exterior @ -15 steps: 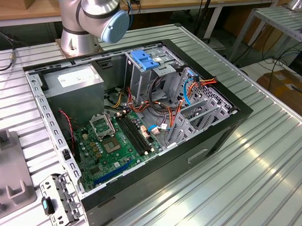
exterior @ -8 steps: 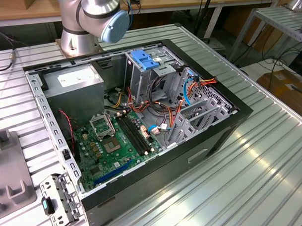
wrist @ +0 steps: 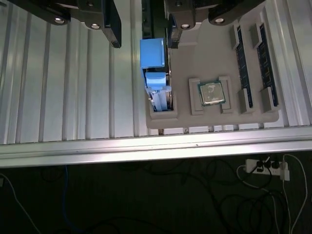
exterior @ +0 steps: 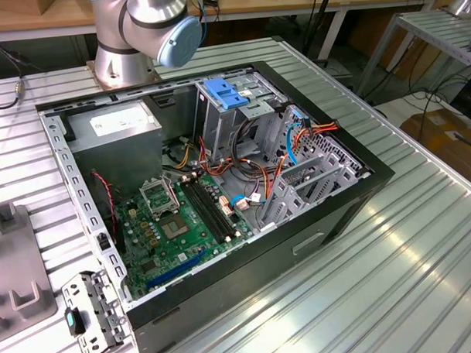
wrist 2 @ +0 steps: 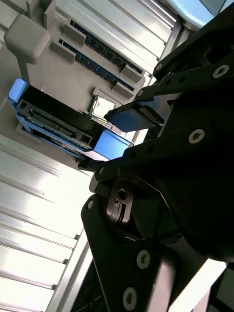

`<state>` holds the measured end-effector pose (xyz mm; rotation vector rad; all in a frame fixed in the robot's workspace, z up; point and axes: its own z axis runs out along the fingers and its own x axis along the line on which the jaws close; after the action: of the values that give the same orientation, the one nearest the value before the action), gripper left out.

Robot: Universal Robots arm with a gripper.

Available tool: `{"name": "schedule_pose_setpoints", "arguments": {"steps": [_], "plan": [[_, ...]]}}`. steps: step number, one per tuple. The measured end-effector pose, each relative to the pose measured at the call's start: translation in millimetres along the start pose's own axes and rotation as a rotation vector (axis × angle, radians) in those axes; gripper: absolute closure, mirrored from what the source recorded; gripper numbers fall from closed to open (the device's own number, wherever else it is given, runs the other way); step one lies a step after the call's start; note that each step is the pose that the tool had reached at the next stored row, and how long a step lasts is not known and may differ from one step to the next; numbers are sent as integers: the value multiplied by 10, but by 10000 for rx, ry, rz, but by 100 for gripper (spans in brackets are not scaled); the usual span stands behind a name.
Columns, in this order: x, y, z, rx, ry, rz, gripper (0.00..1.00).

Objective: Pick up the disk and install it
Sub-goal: 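Pick up the disk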

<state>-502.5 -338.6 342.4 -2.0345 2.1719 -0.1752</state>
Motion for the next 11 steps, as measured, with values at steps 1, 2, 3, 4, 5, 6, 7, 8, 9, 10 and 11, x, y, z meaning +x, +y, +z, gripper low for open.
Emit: {"name": "schedule_pose_setpoints", "arguments": {"steps": [1,2,3,4,5,6,7,8,9,10,11], "plan": [[0,0,0,1,-1,1,49],[0,0,0,1,-2,1,49],[1,-1,1,1,-2,0,49],[1,0,1,1,-3,0,49],[1,0,0,1,-3,-1,49],[1,0,1,1,-3,0,49],[1,0,1,-1,-3,-1,49],[1,0,1,-18,-3,1,49],[2,-1,1,-101,4,1,49],[2,-1,1,-246,14,4,49],[1,0,0,-430,25,9,49]]}}
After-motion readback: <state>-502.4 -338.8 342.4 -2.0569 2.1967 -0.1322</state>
